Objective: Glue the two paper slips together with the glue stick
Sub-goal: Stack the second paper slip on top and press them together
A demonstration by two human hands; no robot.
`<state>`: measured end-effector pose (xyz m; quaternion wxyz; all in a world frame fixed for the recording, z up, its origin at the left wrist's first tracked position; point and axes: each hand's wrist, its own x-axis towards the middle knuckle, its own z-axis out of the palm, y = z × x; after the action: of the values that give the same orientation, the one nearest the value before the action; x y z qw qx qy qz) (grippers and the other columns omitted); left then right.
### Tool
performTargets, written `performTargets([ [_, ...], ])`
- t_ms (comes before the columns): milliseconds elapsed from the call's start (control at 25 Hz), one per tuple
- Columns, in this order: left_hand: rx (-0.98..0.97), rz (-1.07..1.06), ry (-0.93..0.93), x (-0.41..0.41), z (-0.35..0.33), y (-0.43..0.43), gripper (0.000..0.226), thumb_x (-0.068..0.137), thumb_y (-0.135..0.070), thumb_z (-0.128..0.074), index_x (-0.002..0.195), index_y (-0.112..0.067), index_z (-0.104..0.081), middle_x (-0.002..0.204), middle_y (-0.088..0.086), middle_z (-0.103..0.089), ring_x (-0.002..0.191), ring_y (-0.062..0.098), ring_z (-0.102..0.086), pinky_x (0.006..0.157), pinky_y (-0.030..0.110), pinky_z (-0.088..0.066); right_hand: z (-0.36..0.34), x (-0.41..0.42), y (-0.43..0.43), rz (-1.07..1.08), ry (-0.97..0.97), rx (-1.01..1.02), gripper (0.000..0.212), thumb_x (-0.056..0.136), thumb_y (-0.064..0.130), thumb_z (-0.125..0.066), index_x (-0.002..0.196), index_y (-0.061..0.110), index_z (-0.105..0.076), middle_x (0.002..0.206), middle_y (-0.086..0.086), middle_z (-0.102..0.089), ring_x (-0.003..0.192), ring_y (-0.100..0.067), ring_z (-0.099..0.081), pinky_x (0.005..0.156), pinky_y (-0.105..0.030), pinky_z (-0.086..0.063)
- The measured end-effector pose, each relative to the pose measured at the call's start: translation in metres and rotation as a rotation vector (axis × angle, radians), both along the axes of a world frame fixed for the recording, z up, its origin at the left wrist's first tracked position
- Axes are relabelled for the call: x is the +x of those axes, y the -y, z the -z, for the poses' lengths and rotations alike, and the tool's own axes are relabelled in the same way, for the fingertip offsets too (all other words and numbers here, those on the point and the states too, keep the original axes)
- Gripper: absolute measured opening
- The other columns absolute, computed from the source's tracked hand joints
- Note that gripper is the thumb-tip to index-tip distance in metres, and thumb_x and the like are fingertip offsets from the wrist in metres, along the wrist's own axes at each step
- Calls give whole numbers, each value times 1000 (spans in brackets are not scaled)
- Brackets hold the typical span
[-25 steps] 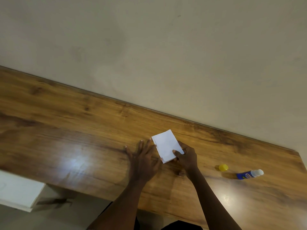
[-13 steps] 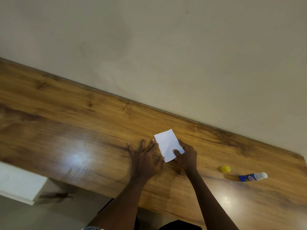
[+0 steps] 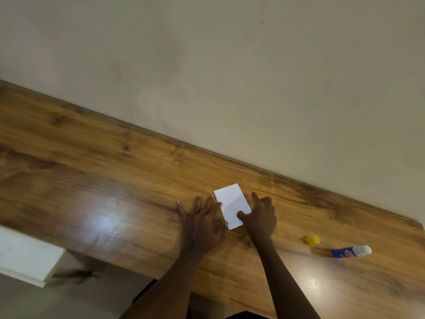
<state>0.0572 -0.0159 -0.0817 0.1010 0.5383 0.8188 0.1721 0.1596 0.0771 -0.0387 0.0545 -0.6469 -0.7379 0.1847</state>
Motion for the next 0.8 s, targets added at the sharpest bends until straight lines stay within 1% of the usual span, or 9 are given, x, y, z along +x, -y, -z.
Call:
performTargets([
  [80,-9,-2,-6,0,-1,0,57,82,-54,-39,134,-28,-36,150,-3,-31,141,26,-17,104,65,12,0,-2,-1,-89,68,63,65,73,20,-66,130,27,-36,135,-10,-35,119,-28,-36,93,-43,-37],
  [160,-7,-2,3,-1,0,0,58,83,-54,-36,135,-29,-33,151,-4,-28,142,24,-13,105,64,13,4,-9,1,-317,116,27,69,77,18,-61,133,40,-26,143,-8,-21,122,-29,-27,93,-46,-30],
  [280,13,-21,7,1,-2,0,61,81,-54,-37,135,-25,-36,147,-3,-37,140,26,-22,105,66,7,14,-19,3,-553,206,-51,57,84,44,-51,132,49,-20,151,-8,-5,130,-32,-17,102,-53,-21],
  [400,22,-8,-39,2,-5,1,56,78,-50,-43,125,-21,-50,136,1,-52,131,29,-39,101,71,-12,23,-20,2,-494,221,-6,58,83,51,-48,132,49,-18,151,-8,-5,129,-32,-19,101,-53,-23],
  [440,20,-4,-33,1,-4,0,55,79,-50,-43,125,-21,-50,137,1,-51,133,29,-37,102,71,-9,24,-18,1,-446,208,11,61,83,45,-51,134,45,-17,150,-9,-7,128,-32,-20,100,-52,-24],
  [560,-8,-10,-11,1,0,-1,58,81,-53,-39,132,-26,-40,147,-1,-36,140,26,-19,105,65,9,18,-15,-6,-241,49,63,69,77,6,-53,133,36,-27,146,-7,-19,121,-29,-25,93,-45,-27],
  [600,-7,-13,-11,0,1,0,59,81,-54,-38,133,-27,-38,148,-2,-34,141,26,-17,105,64,11,17,-13,-7,-265,22,83,69,75,3,-54,131,35,-32,145,-6,-22,120,-28,-25,92,-43,-26],
  [720,4,-17,2,1,0,0,59,79,-52,-42,132,-24,-41,146,0,-38,140,27,-21,104,63,9,24,-6,-1,-538,115,75,65,77,25,-62,132,36,-30,148,-7,-17,124,-29,-23,95,-43,-23],
  [800,22,-15,-18,2,-1,-1,59,77,-51,-47,128,-21,-47,141,3,-45,136,29,-29,103,65,4,26,-7,-2,-566,154,61,69,77,32,-63,134,39,-24,149,-7,-15,125,-30,-23,96,-45,-24],
])
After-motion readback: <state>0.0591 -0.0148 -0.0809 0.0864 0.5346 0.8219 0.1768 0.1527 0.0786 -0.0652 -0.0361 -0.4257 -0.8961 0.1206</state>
